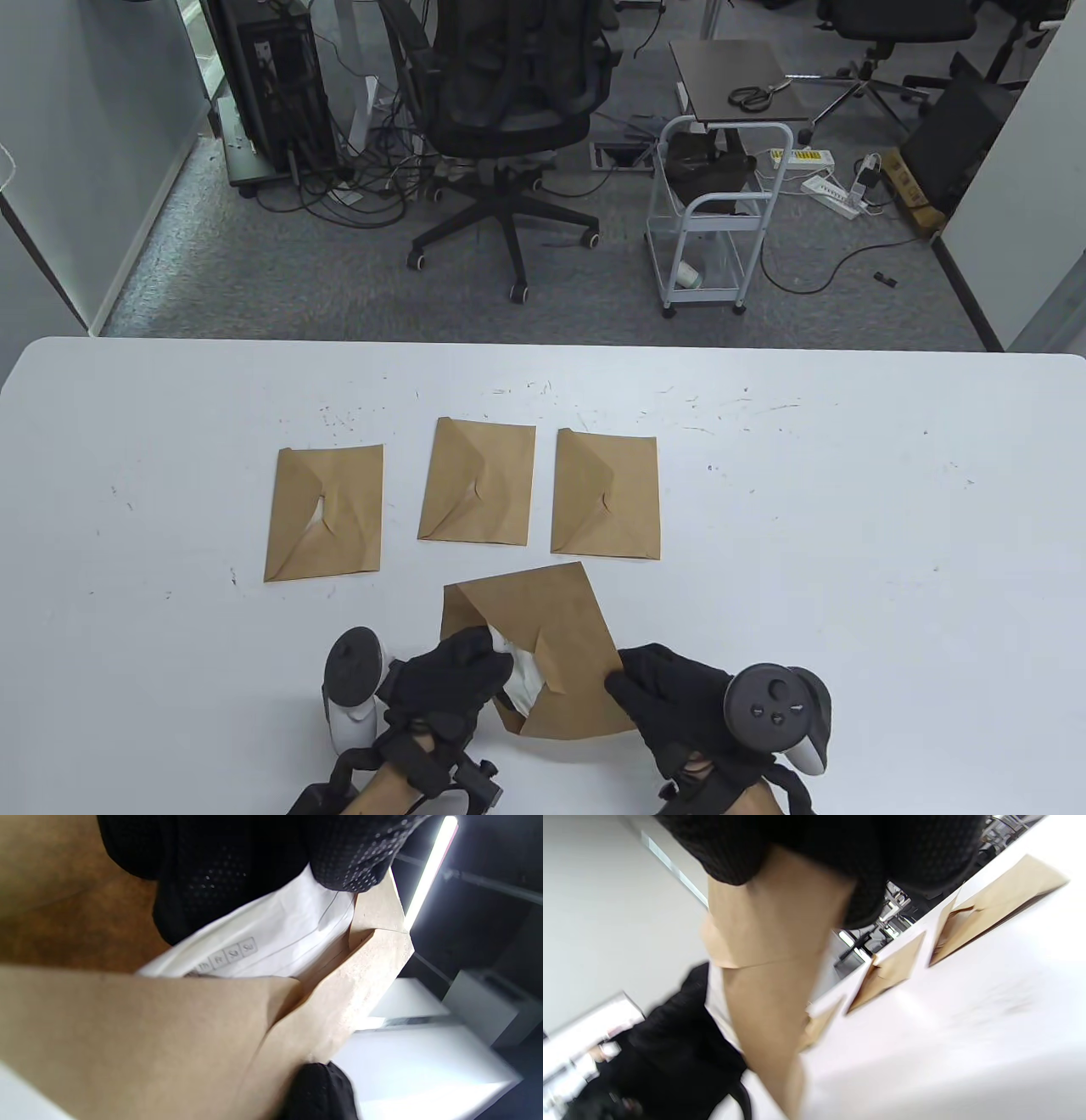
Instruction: Pull paper from envelopes and stack
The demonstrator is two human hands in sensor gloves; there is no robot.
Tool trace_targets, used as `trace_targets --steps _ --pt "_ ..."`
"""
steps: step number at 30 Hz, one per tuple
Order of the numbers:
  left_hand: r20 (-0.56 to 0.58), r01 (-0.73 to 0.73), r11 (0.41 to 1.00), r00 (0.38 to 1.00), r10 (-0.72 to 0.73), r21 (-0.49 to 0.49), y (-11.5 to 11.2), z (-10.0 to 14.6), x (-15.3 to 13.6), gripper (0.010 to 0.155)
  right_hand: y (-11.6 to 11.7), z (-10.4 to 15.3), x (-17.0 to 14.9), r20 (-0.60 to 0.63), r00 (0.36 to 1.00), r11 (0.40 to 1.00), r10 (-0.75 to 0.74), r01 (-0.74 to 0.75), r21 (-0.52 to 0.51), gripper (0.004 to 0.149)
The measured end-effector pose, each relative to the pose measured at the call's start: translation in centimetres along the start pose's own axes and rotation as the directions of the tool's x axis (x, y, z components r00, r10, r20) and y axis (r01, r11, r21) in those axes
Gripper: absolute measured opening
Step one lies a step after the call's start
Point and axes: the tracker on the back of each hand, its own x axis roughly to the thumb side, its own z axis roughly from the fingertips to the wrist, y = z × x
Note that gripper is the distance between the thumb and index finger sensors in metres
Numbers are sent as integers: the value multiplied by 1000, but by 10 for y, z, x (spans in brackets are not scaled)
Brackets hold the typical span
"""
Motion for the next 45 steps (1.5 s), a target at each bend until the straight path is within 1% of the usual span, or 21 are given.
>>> trace_targets --steps 1,3,5,7,8,11,12,14,17,18,20,21,22,26,35,37,40,41,42,43,45 --pt "-4 22 1000 1000 -22 6 1 0 1 45 -2 0 -2 8 998 998 55 -55 -4 36" --pt "-22 25 999 999 -24 30 4 0 1 45 -7 2 -11 0 997 997 75 -75 -31 36" --pt "-52 21 999 998 -18 46 8 0 -1 45 -9 5 -24 -4 999 997 -34 34 -65 36" --pt "-77 39 997 996 -34 69 14 -1 -2 46 -14 7 -33 -35 989 988 -144 142 -57 36" --pt "-82 54 995 996 -47 83 18 -1 -1 46 -21 7 -38 -36 982 980 -183 180 -83 36" --pt "-101 108 984 990 -94 143 30 0 2 45 -42 12 -48 -75 977 966 -198 182 -181 35" --pt "-127 148 973 984 -126 177 36 0 3 46 -51 15 -53 -76 976 959 -205 185 -216 35" --pt "-194 230 958 961 -196 172 46 -1 3 45 -66 22 -60 -90 976 943 -196 163 -291 35" --pt "-330 351 933 892 -309 75 57 -4 -2 45 -79 27 -67 -70 968 916 -240 202 -347 36" --pt "-393 397 917 850 -351 40 60 -5 -6 45 -80 28 -69 -67 962 906 -265 225 -357 36" --pt "-446 442 897 806 -389 17 62 -4 -11 45 -80 28 -71 -51 955 897 -292 255 -360 36" --pt "-489 472 882 766 -418 -15 62 -4 -13 46 -79 27 -72 -45 954 897 -296 261 -357 36" --pt "-505 491 870 742 -442 -42 63 -3 -13 46 -79 27 -72 -42 955 900 -293 261 -349 36" --pt "-521 651 758 634 -571 -39 62 -5 -12 48 -73 24 -69 -26 962 919 -271 250 -305 36" --pt "-556 803 591 458 -694 -75 65 -6 -7 64 -72 22 -67 -34 967 932 -252 233 -278 36" --pt "-563 810 582 451 -693 -68 67 -5 -5 65 -71 22 -67 -37 967 933 -252 233 -274 36" --pt "-541 862 508 422 -728 -11 67 -3 4 66 -70 20 -66 4 963 933 -269 262 -248 36" --pt "-508 872 490 433 -745 25 65 -2 11 65 -69 19 -65 37 956 929 -292 293 -225 36" --pt "-478 869 493 453 -752 49 62 -1 16 63 -69 18 -65 62 948 926 -312 318 -205 36" --pt "-440 854 514 491 -752 73 58 0 22 59 -66 15 -64 107 926 913 -361 374 -162 36" --pt "-283 765 636 636 -718 105 44 2 32 61 -59 12 -63 145 870 870 -471 485 -87 36"
